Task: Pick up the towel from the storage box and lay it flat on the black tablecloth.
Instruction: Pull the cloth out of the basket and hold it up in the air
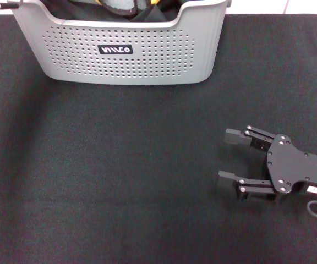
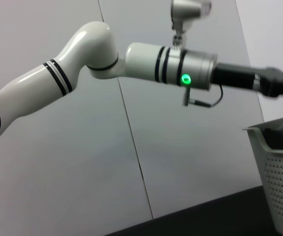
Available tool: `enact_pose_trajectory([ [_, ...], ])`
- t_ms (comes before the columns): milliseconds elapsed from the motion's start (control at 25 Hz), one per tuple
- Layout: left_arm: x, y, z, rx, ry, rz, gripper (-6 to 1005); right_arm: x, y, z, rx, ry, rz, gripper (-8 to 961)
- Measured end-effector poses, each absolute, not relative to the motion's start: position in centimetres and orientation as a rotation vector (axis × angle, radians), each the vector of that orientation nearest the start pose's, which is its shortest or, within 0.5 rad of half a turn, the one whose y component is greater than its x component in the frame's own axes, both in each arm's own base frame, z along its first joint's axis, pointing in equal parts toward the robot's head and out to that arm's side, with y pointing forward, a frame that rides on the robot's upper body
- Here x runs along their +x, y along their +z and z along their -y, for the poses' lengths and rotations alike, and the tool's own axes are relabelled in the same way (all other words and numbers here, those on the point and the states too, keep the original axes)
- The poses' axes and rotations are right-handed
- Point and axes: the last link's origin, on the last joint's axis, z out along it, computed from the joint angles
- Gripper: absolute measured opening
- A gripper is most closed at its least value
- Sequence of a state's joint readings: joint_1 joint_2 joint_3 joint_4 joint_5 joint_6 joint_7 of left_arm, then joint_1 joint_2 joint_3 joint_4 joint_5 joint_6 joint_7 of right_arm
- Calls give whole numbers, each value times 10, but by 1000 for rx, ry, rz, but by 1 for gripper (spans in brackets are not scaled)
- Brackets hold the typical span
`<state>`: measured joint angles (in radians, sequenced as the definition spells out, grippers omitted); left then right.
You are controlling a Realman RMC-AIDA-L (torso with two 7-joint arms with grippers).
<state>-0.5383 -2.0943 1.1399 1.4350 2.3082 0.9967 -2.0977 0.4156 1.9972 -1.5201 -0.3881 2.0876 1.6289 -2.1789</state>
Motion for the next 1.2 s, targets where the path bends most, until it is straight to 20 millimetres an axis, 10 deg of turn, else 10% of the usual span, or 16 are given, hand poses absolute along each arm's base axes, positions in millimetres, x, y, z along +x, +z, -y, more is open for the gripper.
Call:
enact_pose_trajectory([
  [480, -82, 155, -318, -2318, -958, -8, 28, 240, -13, -268, -2582, 1357, -237, 884],
  [1200, -148, 140, -288, -2539, -883, 145, 28, 208, 21, -272, -2488, 1542, -59, 883],
])
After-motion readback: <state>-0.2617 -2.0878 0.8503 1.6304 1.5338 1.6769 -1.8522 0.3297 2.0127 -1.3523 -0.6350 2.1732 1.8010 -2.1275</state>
